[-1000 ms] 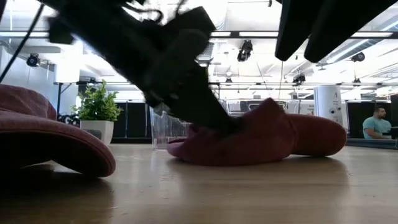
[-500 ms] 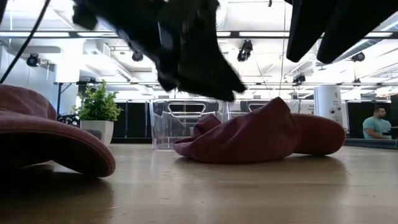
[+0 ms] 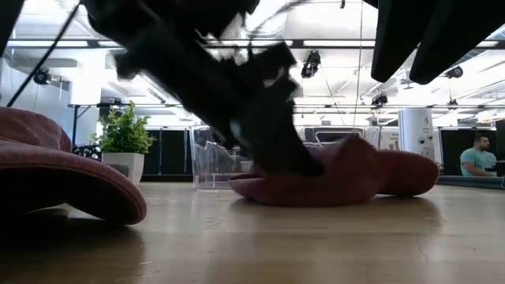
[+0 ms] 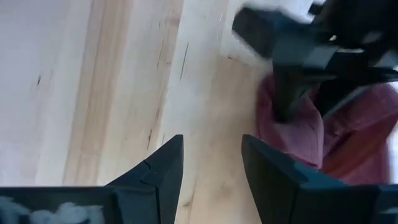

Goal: Pick & Place hat
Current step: Put the right red cap into the right transparent bin

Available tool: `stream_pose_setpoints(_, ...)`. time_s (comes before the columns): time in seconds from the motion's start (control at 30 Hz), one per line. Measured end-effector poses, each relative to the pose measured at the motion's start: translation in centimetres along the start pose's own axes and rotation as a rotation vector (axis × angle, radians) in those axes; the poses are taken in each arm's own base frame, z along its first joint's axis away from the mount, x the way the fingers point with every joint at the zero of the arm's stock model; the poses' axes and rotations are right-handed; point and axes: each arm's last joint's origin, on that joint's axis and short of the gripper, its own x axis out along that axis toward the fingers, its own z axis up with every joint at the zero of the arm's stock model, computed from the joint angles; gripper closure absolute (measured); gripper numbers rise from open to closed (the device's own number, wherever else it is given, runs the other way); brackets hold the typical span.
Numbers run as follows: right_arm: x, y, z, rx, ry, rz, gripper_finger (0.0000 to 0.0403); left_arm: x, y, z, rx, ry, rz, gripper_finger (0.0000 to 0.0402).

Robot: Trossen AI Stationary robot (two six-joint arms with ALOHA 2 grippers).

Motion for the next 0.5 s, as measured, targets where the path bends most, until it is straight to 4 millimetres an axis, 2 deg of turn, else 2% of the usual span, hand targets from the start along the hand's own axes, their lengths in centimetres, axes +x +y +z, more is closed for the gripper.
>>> stream_pose_setpoints(0.1, 0.0, 0.0, 0.0, 0.027, 0.002, 0.004, 0.0244, 2.0, 0.7, -0.7, -0.055, 0.024, 0.038, 0.0191)
stream_pose_setpoints(0.2, -0.5, 0.1, 0.2, 0.026, -0.008, 0.012, 0.0247, 2.4, 0.9, -0.9, -0.106, 0.056, 0.017, 0.0191)
stream_pose_setpoints(0.37, -2.4, -0.9, 0.2, 0.063, -0.013, -0.06, 0.0256, 0.5, -0.6, -1.0, -0.072, 0.112, -0.046, 0.0191)
stream_pose_setpoints(0.5, -3.4, -3.2, 0.1, 0.276, 0.001, -0.1, 0.0263, -2.2, -2.4, -1.5, -0.046, 0.217, -0.073, 0.0191)
